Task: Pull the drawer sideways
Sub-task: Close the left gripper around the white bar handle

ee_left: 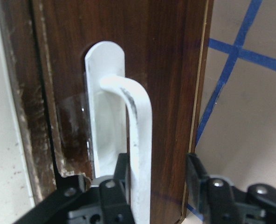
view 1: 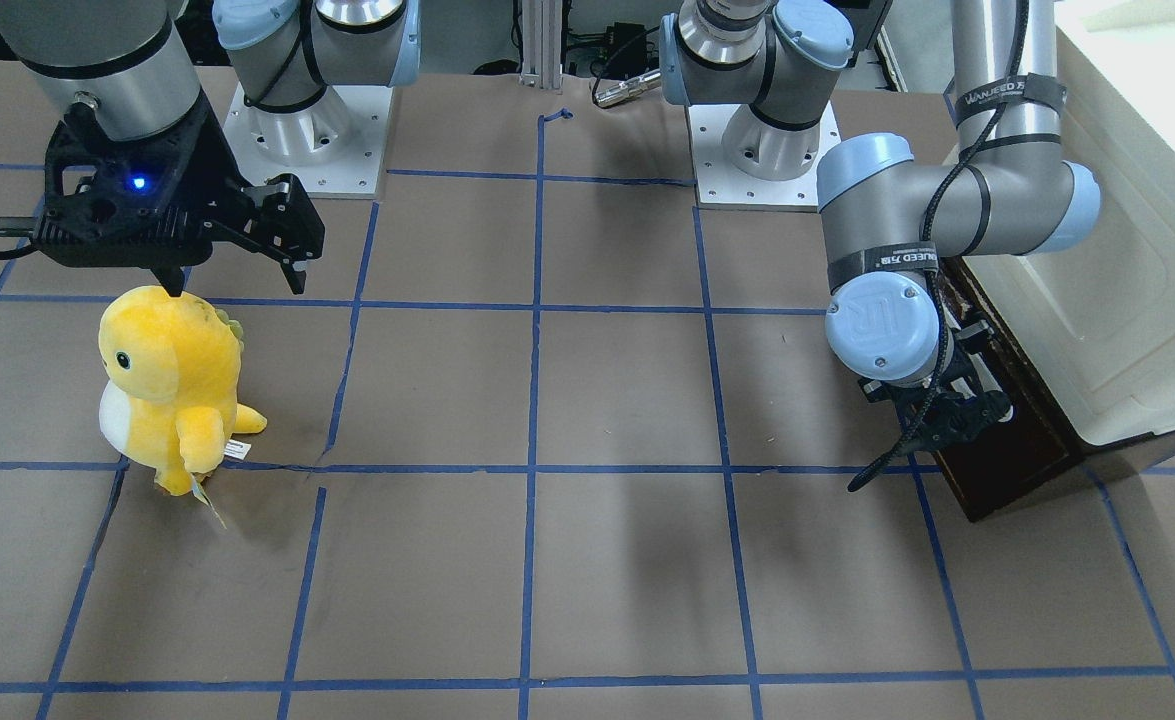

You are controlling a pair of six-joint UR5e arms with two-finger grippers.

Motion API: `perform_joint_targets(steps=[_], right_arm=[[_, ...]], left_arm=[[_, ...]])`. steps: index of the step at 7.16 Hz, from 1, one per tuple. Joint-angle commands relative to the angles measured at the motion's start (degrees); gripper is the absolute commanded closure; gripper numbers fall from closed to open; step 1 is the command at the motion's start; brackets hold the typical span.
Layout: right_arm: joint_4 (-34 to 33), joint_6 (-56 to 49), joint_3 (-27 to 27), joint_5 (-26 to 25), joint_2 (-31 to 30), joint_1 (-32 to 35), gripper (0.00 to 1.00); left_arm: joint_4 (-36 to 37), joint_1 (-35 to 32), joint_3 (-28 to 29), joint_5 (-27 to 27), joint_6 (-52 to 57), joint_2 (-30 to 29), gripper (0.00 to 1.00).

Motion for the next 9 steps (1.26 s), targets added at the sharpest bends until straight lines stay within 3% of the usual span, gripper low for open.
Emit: perform_joint_targets(steps=[1, 2, 3, 4, 9], right_arm=[[0.0, 0.02, 0.0, 0.02, 0.0, 0.0, 0.0], [0.0, 0.02, 0.0, 0.02, 0.0, 0.0, 0.0], [0.0, 0.02, 0.0, -0.06, 0.0, 0.0, 0.0], [0.0, 0.02, 0.0, -0.06, 0.0, 0.0, 0.0], [0.0, -0.07, 0.0, 0.02, 0.0, 0.0, 0.0]], left_arm=[[-0.08, 0.44, 0.03, 0.01, -0.1, 0.1, 0.55], [-0.17, 0.7, 0.03, 0.01, -0.01, 0.37, 0.66], [-0.26, 0.62, 0.12, 0.01, -0.1, 0.46, 0.89], [-0.35, 0.62, 0.12, 1.06, -0.27, 0.54, 1.0], [-0.52, 0.44, 1.26, 1.51, -0.62, -0.68, 1.0]])
